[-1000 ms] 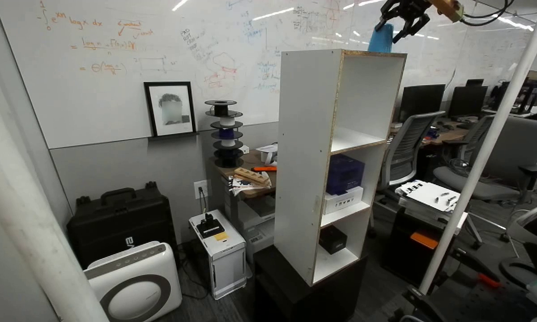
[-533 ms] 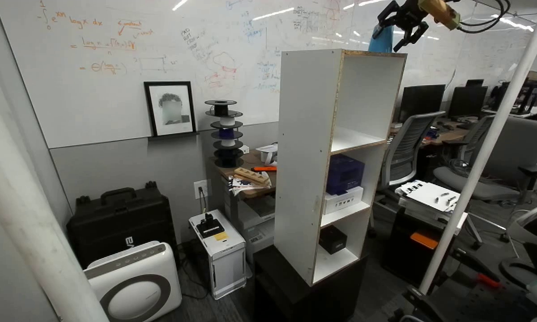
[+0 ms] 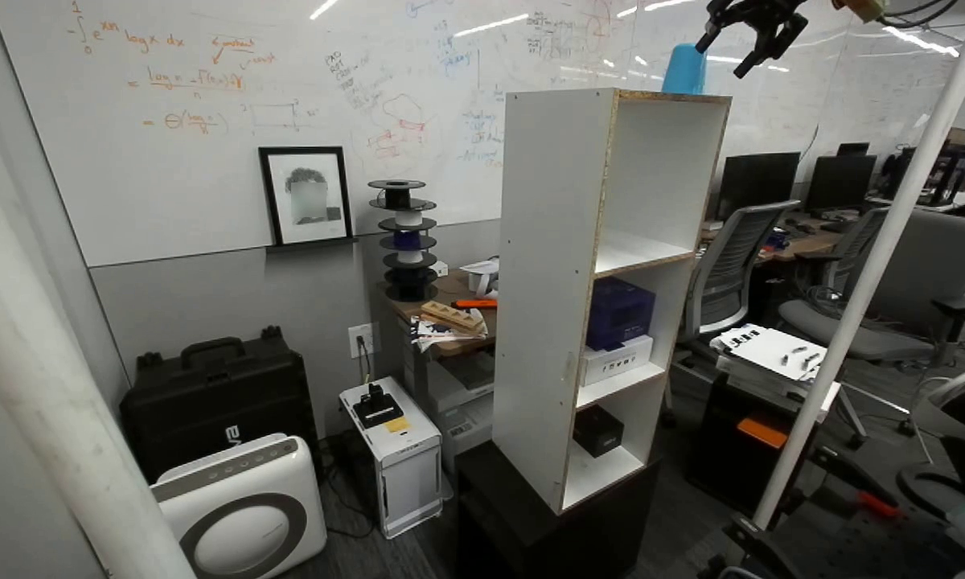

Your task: Remove the cup from the top shelf and put it on the top of the cabinet

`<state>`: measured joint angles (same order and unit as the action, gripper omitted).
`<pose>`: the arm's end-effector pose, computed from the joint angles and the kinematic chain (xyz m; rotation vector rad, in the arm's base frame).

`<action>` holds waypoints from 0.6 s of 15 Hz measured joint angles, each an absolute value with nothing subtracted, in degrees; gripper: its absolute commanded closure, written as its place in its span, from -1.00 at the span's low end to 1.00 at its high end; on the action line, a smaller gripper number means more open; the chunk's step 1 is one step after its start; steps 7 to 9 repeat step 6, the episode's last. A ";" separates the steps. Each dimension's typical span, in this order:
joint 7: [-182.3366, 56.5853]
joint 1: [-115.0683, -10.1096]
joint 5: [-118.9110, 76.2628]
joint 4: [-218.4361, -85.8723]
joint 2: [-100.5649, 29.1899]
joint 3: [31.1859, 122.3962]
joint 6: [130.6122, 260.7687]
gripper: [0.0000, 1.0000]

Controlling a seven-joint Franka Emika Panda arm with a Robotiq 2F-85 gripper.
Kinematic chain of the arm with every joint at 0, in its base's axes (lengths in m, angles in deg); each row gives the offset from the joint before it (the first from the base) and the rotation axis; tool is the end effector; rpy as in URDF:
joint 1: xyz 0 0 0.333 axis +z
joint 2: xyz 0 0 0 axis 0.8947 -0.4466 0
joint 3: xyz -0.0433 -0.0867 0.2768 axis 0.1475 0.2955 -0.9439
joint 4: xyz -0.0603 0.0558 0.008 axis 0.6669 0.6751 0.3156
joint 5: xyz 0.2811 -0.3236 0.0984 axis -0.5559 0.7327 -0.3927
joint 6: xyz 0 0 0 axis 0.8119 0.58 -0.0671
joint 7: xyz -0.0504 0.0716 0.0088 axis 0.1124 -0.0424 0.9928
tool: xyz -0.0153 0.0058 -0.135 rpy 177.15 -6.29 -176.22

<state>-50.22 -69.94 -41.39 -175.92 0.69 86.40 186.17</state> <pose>0.5287 -0.1878 0.5929 -2.7585 0.4553 -0.8035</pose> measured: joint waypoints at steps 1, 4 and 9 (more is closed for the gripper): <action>-49.85 -69.93 -40.74 -177.32 2.56 86.15 183.78 -1.00; -49.66 -69.89 -38.64 -181.94 6.61 84.92 178.98 -1.00; -49.66 -69.89 -37.60 -185.05 7.77 84.26 177.30 -1.00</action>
